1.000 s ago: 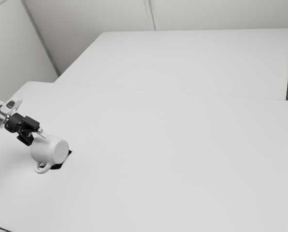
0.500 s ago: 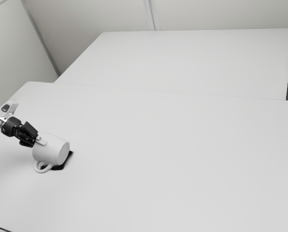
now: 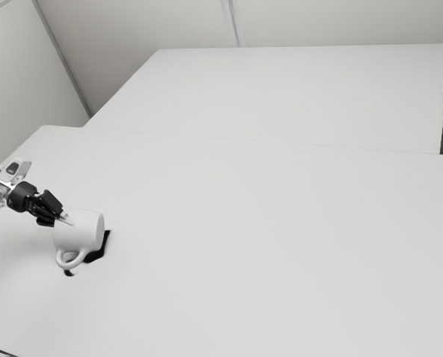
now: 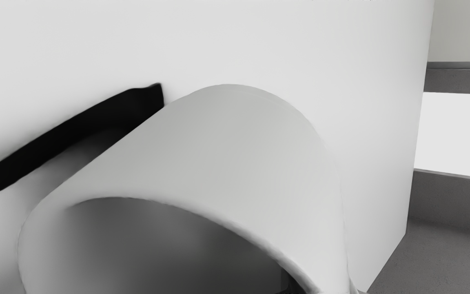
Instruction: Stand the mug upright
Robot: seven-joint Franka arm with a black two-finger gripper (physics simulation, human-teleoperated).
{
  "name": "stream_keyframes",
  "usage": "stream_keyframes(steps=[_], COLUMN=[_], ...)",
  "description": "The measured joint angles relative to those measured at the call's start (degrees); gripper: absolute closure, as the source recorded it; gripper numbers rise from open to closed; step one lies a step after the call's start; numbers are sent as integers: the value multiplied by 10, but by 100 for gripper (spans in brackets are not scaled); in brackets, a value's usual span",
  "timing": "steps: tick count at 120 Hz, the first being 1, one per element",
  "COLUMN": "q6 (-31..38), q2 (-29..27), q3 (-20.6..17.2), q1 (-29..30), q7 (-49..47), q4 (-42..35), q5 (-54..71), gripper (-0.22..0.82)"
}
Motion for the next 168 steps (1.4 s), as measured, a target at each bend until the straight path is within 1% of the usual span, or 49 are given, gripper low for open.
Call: stream_keyframes(steps=[24,39,52,73,81,93,115,142,168], q6=[20,56,120,253,287,320,350,362,355], q2=[-37,-60,-84,-128,-145,-160,-174,-173,-173], q3=[0,-2,-3,-7,-7,-6,-6,-5,-5], q1=[-35,-65,-109,-203,-236,-268,-295,-335,-340], q7=[-40,-83,-133,-243,-291,-362,-482,-602,-684], q4=[7,2,-21,-69,-77,-97,-128,-140,-145], q5=[11,30,60,176,229,282,345,377,388], gripper=[77,77,77,77,78,78,78,78,78])
